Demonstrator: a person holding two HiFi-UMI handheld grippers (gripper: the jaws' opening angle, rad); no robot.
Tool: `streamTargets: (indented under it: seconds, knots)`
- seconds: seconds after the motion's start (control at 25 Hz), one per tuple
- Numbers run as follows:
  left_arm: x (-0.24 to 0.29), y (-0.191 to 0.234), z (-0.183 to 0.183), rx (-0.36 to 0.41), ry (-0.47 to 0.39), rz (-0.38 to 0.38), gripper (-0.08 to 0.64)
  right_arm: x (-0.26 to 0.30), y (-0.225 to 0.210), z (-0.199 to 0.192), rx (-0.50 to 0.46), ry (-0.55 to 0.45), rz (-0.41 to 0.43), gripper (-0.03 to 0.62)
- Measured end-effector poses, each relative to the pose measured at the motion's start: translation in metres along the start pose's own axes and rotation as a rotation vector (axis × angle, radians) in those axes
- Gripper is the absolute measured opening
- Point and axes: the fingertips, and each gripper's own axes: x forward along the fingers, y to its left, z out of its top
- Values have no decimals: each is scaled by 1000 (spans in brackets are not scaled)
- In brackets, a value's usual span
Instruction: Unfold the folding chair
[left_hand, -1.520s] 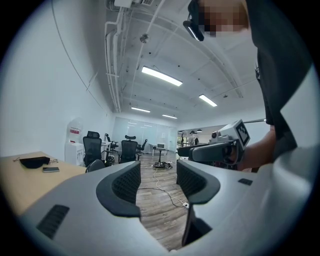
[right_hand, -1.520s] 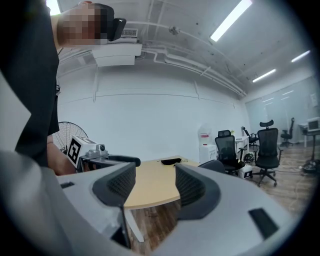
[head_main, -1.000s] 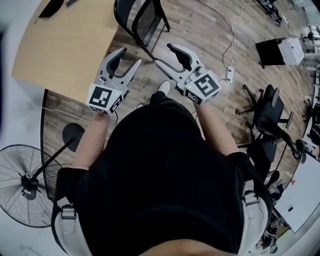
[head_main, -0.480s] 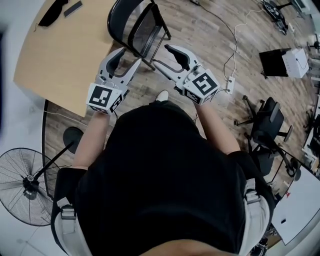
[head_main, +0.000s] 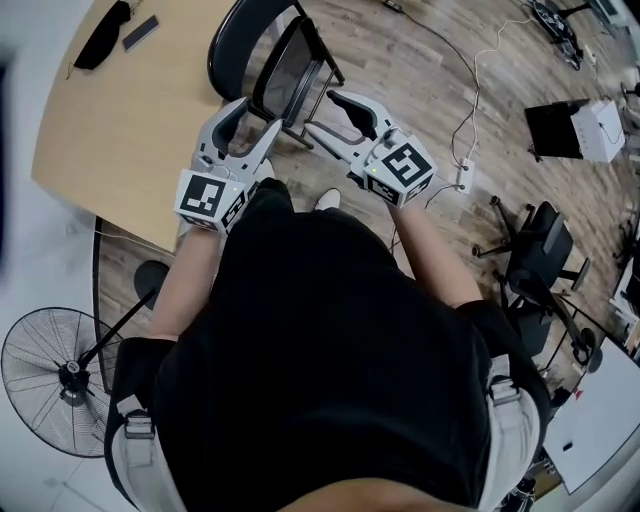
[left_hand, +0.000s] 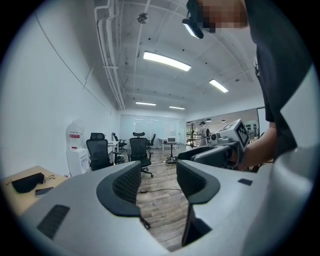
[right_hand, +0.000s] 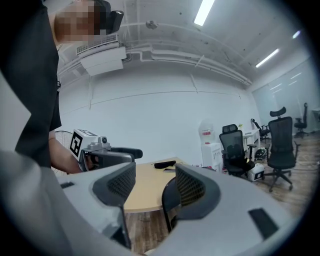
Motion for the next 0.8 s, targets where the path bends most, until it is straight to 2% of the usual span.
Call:
streamTargets:
  seconds: [0.4,0.8]
  knots:
    - [52,81,1,9,-7,-132,218,72,-46,10,1,22,-109,249]
    - [99,149,-13,10,35,-253,218,127,-87,9,30,49,-233,249]
